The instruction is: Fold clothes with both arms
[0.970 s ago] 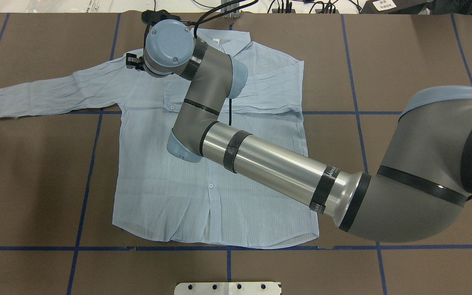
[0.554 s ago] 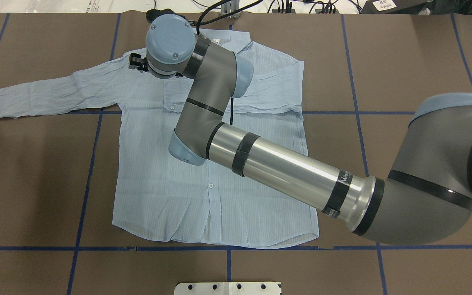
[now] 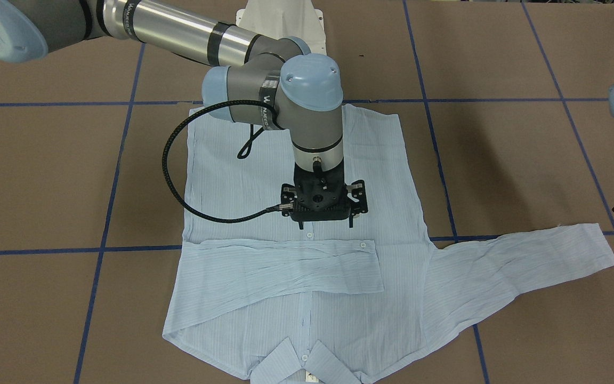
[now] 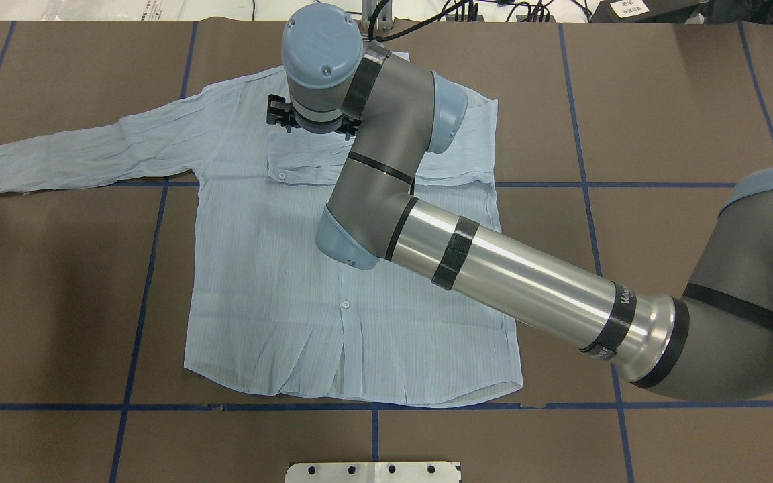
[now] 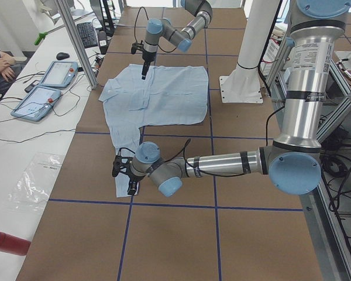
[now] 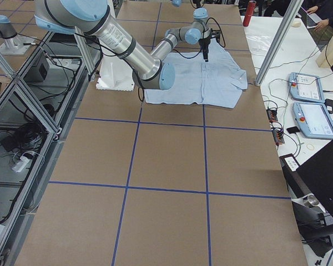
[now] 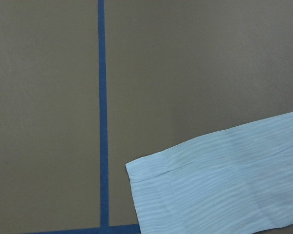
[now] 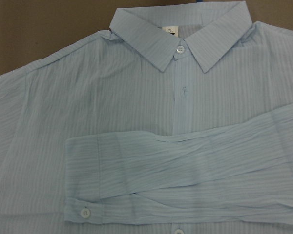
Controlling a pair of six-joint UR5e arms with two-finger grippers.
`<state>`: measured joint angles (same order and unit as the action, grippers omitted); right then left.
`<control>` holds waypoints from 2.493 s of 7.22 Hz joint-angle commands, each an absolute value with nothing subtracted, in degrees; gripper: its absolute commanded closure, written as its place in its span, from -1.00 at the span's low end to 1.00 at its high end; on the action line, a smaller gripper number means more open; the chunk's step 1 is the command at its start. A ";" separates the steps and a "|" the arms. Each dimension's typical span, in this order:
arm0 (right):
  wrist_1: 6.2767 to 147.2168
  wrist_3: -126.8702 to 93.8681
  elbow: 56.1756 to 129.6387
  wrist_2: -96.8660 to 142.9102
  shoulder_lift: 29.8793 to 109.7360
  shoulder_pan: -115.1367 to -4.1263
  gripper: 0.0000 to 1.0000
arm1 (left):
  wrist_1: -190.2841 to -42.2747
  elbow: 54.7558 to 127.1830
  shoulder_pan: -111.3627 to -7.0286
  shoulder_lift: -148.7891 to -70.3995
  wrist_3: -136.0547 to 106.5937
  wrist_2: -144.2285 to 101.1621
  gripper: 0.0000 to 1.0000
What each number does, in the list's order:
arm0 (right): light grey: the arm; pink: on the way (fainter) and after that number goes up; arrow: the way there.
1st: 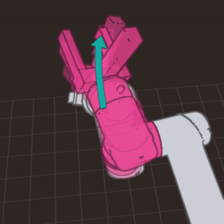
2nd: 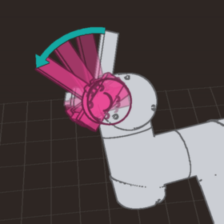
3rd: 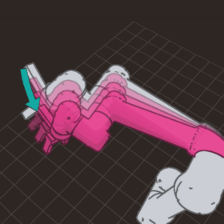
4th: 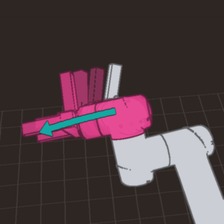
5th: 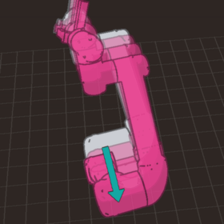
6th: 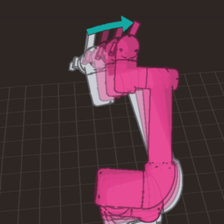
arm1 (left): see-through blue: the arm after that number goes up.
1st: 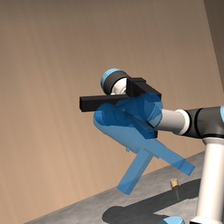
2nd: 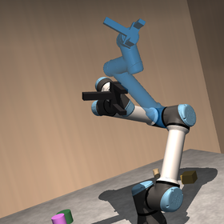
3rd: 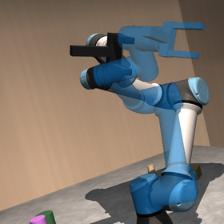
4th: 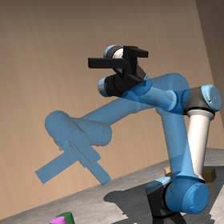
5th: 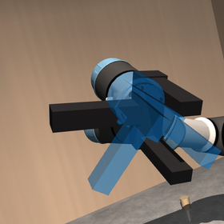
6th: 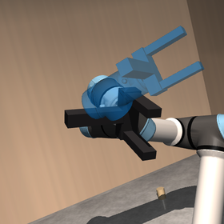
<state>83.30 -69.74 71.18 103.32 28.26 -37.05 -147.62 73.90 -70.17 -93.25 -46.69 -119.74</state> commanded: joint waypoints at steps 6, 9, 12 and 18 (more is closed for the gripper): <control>88.68 -65.48 88.24 107.49 41.40 -39.55 -0.99 | -153.63 65.22 -65.04 -95.62 -55.55 -107.41 -0.42; 88.68 -65.48 88.24 107.23 41.31 -39.46 -0.99 | -153.46 64.25 -64.87 -96.67 -55.46 -107.32 -0.22; 88.68 -65.48 88.24 106.96 41.31 -39.46 -0.99 | -153.54 63.02 -63.72 -97.03 -55.46 -106.96 -0.18; 88.68 -65.65 88.24 106.61 41.22 -39.11 -0.99 | -153.54 63.02 -63.02 -97.03 -55.37 -106.96 -0.01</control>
<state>88.68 -65.62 88.27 106.65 41.22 -39.22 -153.54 63.02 -63.13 -97.01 -55.38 -106.94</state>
